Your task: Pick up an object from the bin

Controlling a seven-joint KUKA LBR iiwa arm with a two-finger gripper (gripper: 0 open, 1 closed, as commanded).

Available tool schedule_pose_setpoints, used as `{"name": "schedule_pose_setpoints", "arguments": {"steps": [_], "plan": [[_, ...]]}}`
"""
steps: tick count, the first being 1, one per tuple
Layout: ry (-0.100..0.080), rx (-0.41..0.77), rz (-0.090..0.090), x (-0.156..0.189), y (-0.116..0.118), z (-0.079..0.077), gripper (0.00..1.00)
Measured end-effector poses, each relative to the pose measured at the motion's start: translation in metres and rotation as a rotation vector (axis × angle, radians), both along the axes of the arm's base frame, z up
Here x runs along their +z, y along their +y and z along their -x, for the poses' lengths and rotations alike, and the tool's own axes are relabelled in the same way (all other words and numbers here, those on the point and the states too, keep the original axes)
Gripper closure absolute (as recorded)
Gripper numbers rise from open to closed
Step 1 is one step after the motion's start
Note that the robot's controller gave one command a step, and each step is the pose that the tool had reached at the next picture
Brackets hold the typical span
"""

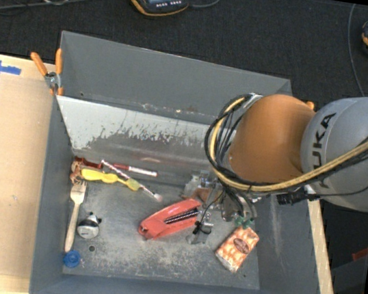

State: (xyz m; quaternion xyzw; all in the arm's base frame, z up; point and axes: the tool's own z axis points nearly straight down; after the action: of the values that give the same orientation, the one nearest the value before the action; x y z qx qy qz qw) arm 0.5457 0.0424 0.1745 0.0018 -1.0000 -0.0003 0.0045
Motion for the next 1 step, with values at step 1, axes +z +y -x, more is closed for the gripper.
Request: {"name": "schedule_pose_setpoints", "arguments": {"steps": [1], "plan": [[-0.007, -0.001, 0.000, 0.0039, -0.0002, -0.0018, 0.00]]}}
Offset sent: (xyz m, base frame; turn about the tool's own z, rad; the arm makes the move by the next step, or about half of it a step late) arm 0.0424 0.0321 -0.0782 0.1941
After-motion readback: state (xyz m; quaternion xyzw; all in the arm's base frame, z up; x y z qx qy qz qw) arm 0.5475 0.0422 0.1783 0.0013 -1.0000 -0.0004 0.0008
